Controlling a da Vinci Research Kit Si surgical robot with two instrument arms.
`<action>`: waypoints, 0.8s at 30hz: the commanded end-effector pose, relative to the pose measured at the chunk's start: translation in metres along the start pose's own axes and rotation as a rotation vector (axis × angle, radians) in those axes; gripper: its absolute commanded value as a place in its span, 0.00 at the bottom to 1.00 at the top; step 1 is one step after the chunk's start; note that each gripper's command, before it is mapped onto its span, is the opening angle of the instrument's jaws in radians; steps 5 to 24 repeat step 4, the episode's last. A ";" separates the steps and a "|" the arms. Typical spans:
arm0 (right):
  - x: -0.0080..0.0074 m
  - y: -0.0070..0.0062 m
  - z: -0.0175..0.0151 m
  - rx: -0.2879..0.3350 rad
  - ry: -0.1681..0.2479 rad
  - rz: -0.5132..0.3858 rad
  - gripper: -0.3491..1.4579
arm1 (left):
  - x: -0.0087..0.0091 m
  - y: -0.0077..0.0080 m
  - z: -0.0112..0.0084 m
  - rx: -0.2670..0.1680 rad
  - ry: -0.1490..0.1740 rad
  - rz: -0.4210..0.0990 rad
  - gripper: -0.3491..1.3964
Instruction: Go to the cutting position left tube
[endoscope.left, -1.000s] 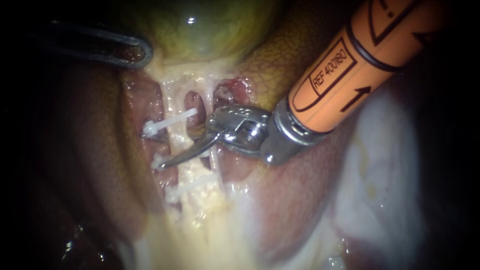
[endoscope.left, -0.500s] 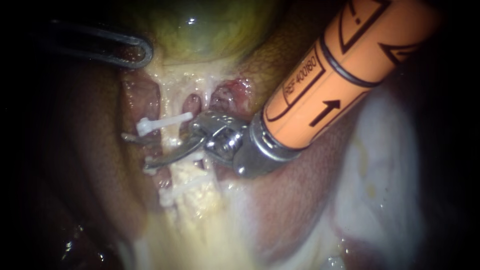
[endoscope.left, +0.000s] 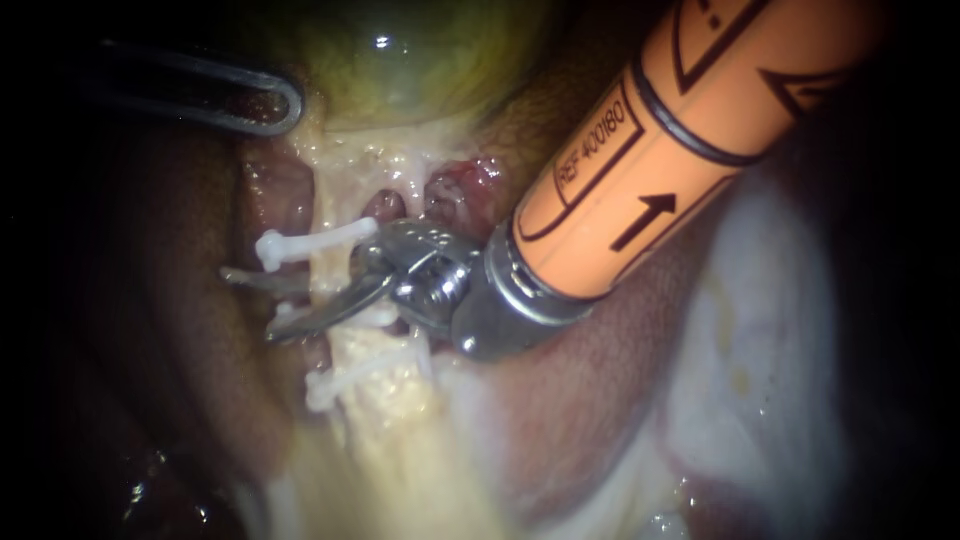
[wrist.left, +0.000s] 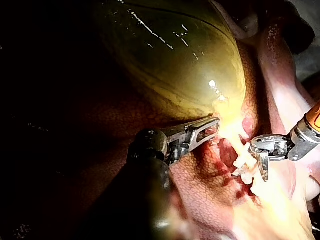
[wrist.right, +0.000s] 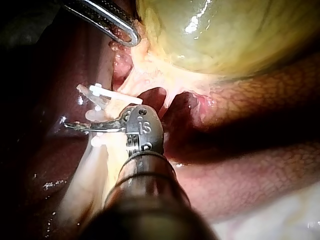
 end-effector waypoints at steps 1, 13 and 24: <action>0.0000 0.0000 0.0000 0.000 0.000 0.000 0.76 | 0.0000 0.0000 0.0000 -0.001 0.000 0.000 0.00; 0.0000 0.0000 0.0000 0.000 0.000 0.000 0.76 | 0.0000 0.0000 0.0000 -0.001 0.000 0.000 0.00; 0.0000 0.0000 0.0000 0.000 0.000 0.000 0.76 | 0.0000 0.0000 0.0000 -0.001 0.000 0.000 0.00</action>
